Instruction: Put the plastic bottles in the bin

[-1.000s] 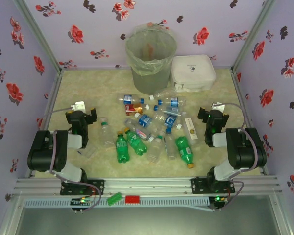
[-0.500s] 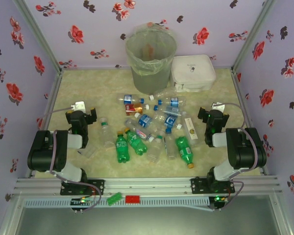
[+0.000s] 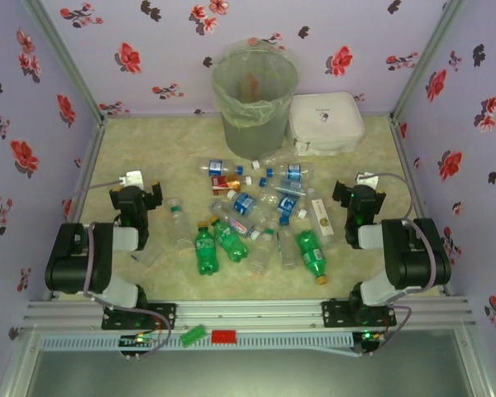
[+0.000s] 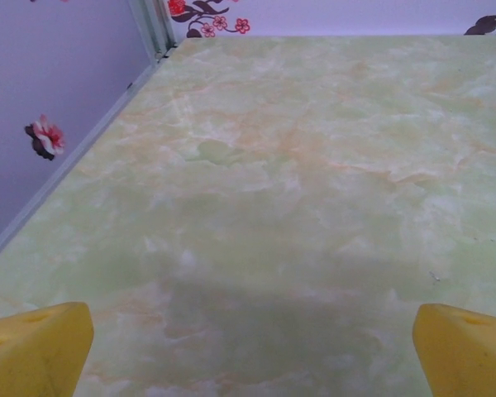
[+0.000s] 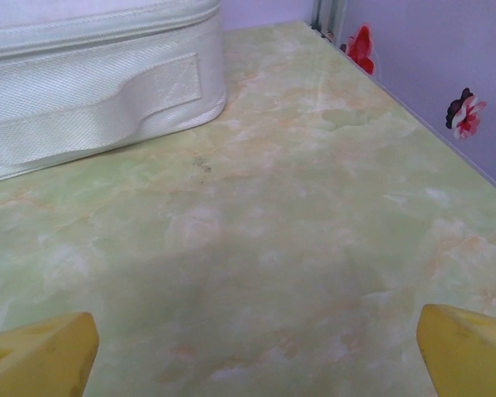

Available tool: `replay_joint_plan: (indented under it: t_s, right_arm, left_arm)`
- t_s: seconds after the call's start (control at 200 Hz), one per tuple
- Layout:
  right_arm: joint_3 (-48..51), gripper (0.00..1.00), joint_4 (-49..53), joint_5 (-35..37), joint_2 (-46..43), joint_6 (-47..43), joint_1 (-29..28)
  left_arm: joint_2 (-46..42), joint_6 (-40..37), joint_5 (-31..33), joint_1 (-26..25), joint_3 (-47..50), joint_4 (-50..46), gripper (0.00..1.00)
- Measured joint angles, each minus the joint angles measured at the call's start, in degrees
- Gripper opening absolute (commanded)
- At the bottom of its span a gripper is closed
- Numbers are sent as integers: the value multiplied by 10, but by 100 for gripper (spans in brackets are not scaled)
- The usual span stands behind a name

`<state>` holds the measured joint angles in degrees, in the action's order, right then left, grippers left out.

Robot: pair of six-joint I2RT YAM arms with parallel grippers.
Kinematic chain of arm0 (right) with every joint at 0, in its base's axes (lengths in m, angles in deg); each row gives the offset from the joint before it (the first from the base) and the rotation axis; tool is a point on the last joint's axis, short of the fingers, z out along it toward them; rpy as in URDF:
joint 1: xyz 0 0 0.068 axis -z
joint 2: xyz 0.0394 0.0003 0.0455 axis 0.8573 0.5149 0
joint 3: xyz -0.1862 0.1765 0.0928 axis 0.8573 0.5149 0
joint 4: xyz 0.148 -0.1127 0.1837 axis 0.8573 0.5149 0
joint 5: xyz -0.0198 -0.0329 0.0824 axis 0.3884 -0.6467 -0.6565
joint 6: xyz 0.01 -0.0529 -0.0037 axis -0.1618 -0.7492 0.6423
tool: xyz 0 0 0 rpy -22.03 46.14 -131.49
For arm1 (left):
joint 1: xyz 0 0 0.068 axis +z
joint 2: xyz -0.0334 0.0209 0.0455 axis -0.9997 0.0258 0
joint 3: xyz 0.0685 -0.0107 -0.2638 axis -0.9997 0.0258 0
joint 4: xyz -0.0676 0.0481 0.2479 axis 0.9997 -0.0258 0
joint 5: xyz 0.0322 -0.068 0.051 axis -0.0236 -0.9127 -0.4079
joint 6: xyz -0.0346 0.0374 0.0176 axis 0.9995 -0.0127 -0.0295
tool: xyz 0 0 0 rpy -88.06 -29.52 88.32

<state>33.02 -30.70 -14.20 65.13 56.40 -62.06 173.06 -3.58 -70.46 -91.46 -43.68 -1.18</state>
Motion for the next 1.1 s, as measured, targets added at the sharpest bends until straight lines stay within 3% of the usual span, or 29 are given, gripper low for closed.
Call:
replay_joint_plan:
  t_s: [0.29,0.445,0.58,0.84,1.1]
  right_arm:
    - [-80,99,174,1,-158,8,-28]
    - [-160,99,342,-53,-199,63,-52]
    - [-235,100,496,-114,-191,114,-75]
    - [-352,99,738,-209,-86,143,-92]
    - [-354,91,880,-228,-57,141,-120]
  left_arm:
    - [-152,48,32,-19,-71,-124,100]
    - [-203,134,-11,-34,-127,-225,100]
    - [-214,198,-54,-89,-155,-275,100]
    - [-113,250,-83,-245,-215,-324,100]
    - [10,250,-92,-300,-313,-357,99]
